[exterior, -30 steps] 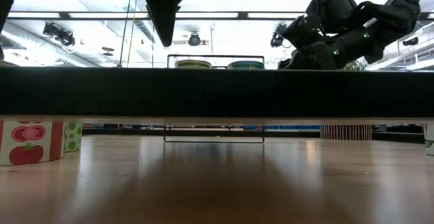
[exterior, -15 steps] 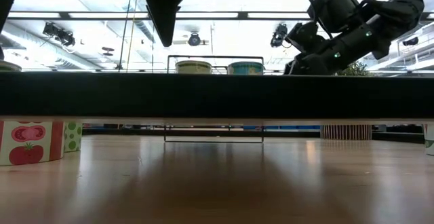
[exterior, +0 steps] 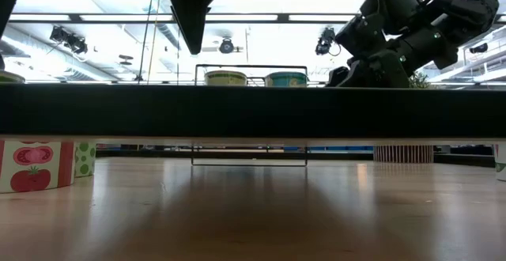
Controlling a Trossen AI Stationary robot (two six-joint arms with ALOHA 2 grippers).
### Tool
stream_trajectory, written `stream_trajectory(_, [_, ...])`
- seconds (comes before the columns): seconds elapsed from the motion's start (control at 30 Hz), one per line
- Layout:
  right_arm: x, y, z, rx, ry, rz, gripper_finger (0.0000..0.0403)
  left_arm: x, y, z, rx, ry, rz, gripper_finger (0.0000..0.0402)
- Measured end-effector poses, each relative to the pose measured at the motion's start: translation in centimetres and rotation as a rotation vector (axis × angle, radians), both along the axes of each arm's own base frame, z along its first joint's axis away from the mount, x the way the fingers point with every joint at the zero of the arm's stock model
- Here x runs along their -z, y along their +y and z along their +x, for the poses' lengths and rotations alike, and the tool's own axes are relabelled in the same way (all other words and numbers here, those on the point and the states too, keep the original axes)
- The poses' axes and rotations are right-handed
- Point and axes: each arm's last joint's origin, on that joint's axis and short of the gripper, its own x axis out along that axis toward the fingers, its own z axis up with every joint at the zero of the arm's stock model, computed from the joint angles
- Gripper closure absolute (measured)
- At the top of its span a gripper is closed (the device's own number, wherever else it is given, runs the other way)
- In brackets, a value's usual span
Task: Pick and place cans onto a shelf
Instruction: Adjust the large canned carrots on the shelf, then put the large canned oranges on the shelf
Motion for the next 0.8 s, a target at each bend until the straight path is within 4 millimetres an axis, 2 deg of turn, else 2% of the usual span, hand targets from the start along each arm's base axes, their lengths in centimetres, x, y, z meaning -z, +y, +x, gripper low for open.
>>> stream_trajectory(0.53, [-0.8,0.2,0.5,-0.056,-0.106,0.038,0.0089,0.0,0.0,0.1,0.0,-0.008,-0.011,0.0045])
stream_trajectory(0.8, [-1.4,-0.1,-0.5,-0.013,-0.046,-0.002,0.0089,0.1,-1.0,-0.9,-0.058,0.1,-0.212,0.0045])
